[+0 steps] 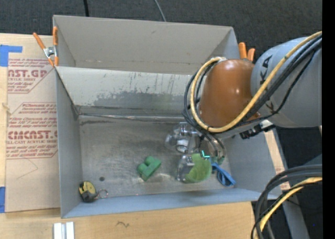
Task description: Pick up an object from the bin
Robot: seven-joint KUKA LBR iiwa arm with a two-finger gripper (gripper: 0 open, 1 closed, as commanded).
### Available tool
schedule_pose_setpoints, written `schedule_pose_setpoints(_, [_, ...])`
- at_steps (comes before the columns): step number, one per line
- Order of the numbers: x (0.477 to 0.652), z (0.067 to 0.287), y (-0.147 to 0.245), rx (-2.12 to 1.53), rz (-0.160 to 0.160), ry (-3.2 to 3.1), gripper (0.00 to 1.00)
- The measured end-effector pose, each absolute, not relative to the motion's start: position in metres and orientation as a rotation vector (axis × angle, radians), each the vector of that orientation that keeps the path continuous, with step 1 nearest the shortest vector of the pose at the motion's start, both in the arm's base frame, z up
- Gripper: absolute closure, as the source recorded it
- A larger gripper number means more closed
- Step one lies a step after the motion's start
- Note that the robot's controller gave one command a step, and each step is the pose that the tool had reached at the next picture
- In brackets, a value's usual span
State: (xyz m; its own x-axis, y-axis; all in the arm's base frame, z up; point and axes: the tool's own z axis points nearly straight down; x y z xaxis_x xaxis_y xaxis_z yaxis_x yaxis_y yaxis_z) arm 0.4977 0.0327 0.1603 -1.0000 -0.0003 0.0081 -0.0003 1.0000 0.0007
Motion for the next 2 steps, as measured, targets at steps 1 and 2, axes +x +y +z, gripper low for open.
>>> schedule_pose_setpoints(1, [0.510, 0.070, 0.062, 0.197, -0.003, -3.143, 0.00])
schedule_pose_setpoints(2, [0.488, 0.073, -0.073, 0.498, 0.002, -3.117, 0.00])
